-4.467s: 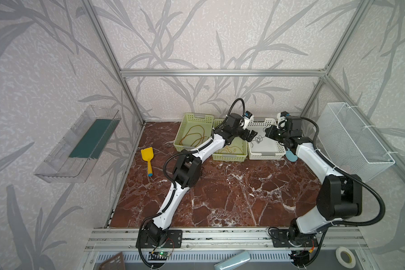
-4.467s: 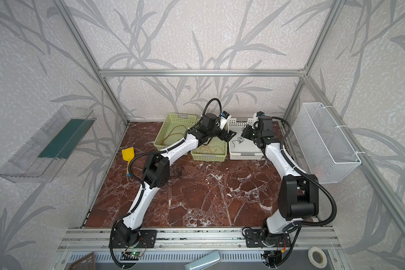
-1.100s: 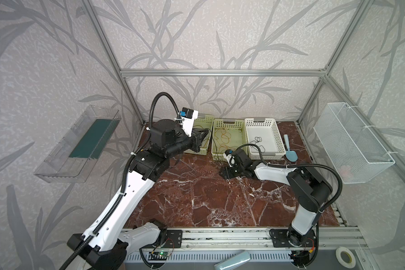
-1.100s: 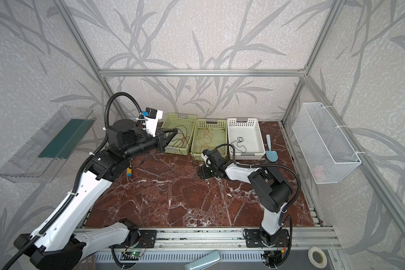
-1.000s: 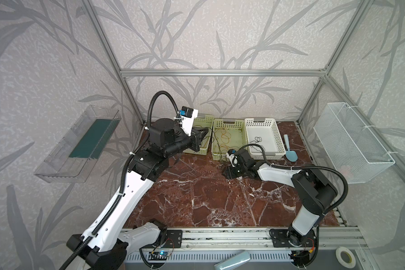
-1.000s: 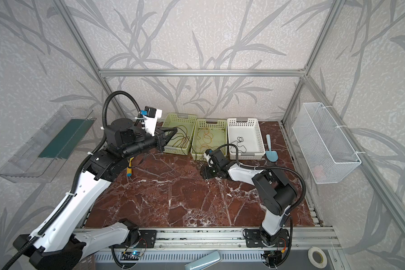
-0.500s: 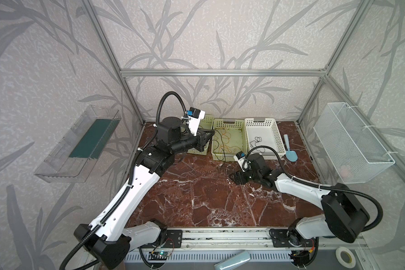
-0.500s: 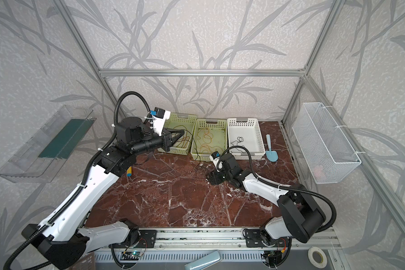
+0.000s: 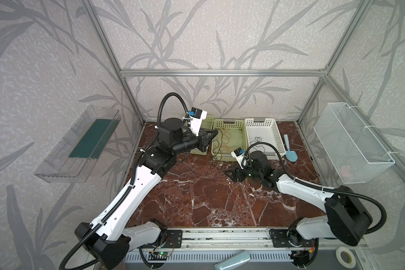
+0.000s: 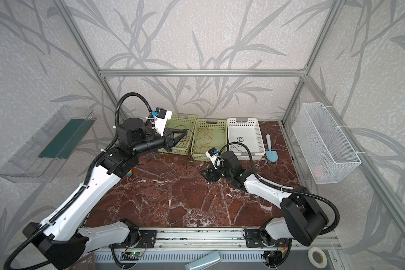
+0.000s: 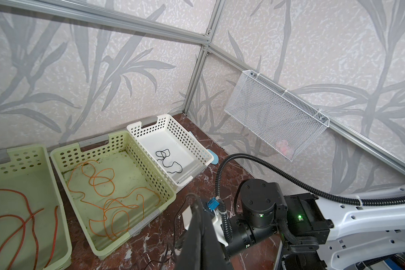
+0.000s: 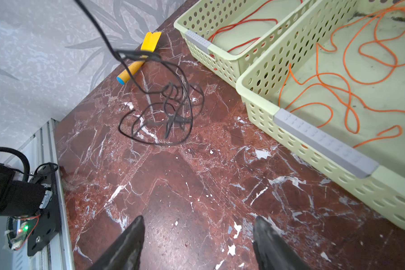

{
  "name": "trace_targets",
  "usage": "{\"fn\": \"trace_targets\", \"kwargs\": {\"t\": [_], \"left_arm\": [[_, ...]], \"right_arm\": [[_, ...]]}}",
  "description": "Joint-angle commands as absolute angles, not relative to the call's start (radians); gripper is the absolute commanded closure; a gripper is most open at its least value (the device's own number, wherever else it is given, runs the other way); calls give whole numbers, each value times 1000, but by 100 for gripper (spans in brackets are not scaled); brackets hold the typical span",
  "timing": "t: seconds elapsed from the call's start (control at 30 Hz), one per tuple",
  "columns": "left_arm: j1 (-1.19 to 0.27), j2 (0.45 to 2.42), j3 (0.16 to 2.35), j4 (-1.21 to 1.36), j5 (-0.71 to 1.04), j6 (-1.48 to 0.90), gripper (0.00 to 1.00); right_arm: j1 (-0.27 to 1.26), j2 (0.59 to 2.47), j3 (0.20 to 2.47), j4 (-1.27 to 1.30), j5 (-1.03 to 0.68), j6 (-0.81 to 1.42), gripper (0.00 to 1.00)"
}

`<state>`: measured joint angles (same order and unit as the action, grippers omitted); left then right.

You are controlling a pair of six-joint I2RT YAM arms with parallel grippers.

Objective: Untangle the cables

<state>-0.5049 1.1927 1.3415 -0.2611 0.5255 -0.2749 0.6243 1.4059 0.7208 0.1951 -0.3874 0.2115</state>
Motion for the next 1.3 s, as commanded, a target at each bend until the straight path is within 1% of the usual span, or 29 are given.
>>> {"fn": "trace_targets", "kwargs": {"t": [0.0,0.2,0.27,0.33,0.4,0.47,0.5,0.57,0.6,0.63,0.67,0.93,1.1,1.27], "left_arm": [[-515,1176,1345,-216,521,-281,100],[-531,1187,1350,-211,503,-279,100],[-542,1193,1351,-209,496,-279,100],[-557,1197,1352,-204,490,-280,100],[-574,1198,1354,-200,478,-278,100],[-591,1197,1359,-196,463,-276,100],[-596,1197,1363,-198,458,-274,100],[-605,1194,1374,-208,438,-266,100],[-606,1191,1379,-212,432,-263,100],[-607,1188,1385,-218,418,-261,100],[-607,1184,1389,-221,404,-259,100],[-605,1178,1521,-326,295,-147,100],[-604,1187,1613,-375,276,-88,100],[-602,1187,1685,-419,219,-25,100]], "right_arm": [[623,1420,722,287,-418,284,28],[634,1410,722,368,-460,363,22],[645,1418,748,334,-431,382,21],[646,1437,783,260,-369,405,22],[647,1461,808,200,-320,423,29],[647,1479,819,153,-284,427,37],[646,1482,814,149,-275,432,44],[644,1477,793,162,-278,433,65],[644,1475,784,168,-279,430,74],[645,1473,773,174,-281,425,81],[644,1473,764,178,-282,417,84],[635,1503,681,215,-302,382,84],[613,1517,650,199,-290,380,84],[583,1532,625,173,-286,389,85]]}}
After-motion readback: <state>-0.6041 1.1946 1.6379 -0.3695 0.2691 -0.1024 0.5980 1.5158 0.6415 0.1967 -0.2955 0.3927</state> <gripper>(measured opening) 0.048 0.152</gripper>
